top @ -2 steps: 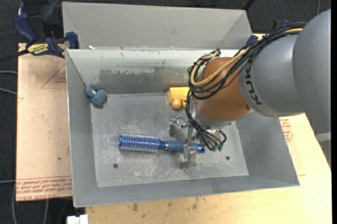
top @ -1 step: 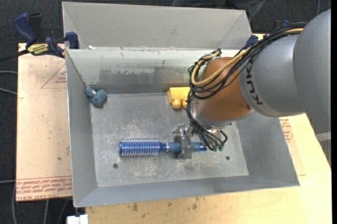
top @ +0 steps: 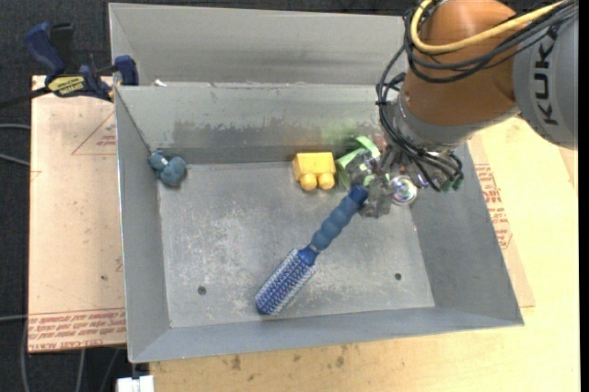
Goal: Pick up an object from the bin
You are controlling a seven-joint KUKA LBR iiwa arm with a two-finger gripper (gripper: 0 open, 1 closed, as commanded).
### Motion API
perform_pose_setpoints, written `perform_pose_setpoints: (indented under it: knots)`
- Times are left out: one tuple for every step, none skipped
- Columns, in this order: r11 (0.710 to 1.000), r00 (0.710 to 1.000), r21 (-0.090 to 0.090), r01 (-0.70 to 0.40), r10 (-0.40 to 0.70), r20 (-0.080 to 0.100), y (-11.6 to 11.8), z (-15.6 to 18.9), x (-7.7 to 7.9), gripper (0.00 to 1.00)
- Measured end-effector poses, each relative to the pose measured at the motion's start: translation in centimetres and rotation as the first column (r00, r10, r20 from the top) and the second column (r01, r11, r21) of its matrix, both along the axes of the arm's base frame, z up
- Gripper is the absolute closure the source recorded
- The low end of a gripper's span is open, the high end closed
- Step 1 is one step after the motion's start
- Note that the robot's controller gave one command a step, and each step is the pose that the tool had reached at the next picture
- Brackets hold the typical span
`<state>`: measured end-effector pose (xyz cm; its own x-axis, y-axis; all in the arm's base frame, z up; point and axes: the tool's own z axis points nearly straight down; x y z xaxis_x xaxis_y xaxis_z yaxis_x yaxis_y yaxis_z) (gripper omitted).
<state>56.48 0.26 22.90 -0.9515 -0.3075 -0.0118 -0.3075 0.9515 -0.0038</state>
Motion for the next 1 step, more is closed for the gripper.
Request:
perform_pose_setpoints:
  knots:
    - [1.0, 1.0, 0.002, -0.005, 0.005, -0.02, 2.15, -7.76, -1.88, 1.0]
